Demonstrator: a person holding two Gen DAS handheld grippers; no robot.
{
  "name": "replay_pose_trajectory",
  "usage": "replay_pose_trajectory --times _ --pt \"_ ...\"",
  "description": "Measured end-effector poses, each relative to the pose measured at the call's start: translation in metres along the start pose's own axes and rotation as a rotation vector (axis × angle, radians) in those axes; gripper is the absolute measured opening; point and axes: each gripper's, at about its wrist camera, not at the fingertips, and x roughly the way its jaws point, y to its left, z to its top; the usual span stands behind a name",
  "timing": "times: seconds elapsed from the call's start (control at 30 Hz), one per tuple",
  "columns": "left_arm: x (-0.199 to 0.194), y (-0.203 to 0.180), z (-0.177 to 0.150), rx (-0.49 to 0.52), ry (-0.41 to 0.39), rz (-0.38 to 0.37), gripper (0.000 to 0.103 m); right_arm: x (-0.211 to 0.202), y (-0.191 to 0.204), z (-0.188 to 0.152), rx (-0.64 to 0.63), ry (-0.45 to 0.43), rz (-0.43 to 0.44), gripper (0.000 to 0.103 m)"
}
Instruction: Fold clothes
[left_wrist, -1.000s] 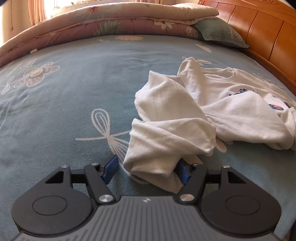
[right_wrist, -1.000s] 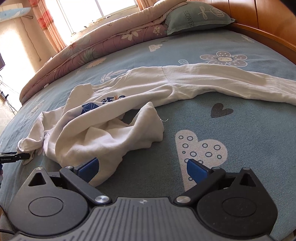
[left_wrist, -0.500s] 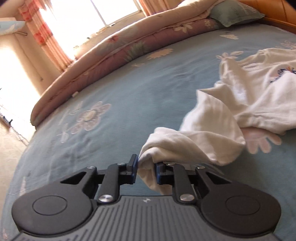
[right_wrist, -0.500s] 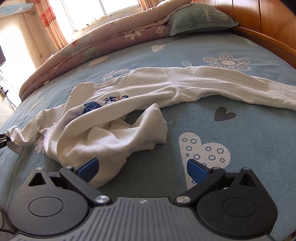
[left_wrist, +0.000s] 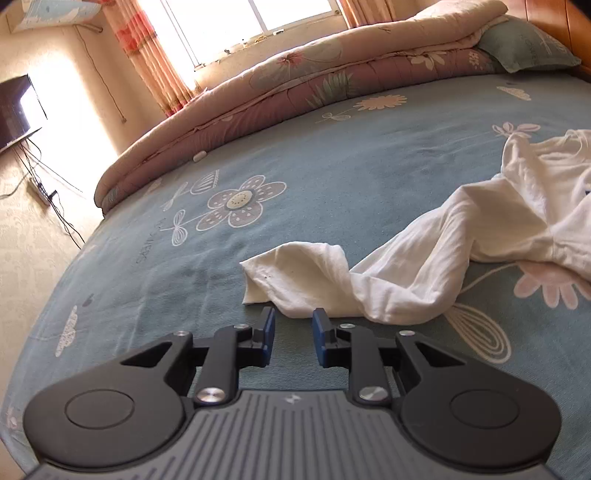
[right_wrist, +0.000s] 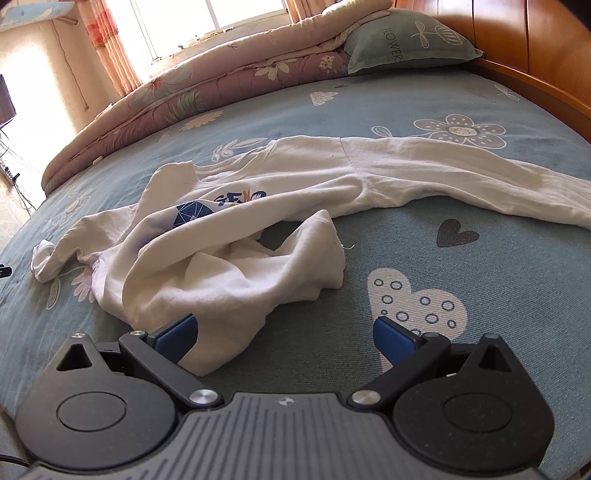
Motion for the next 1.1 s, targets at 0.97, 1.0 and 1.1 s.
replay_pose_trajectory --times 0.97,1.0,1.1 --pt "0.015 0.059 -0.076 -0.398 0.282 0.145 0.054 0.009 0.012 0.008 -0.043 0.01 0.009 0.103" --pt "0.011 0.061 -0.078 -0.422 0.272 0.133 0.054 0.008 0.014 0.008 -0.047 0.009 0.011 0.103" --pt "0.01 0.066 -0.068 -0.427 0.228 0.143 0.057 0.005 0.019 0.01 -0.059 0.003 0.014 0.103"
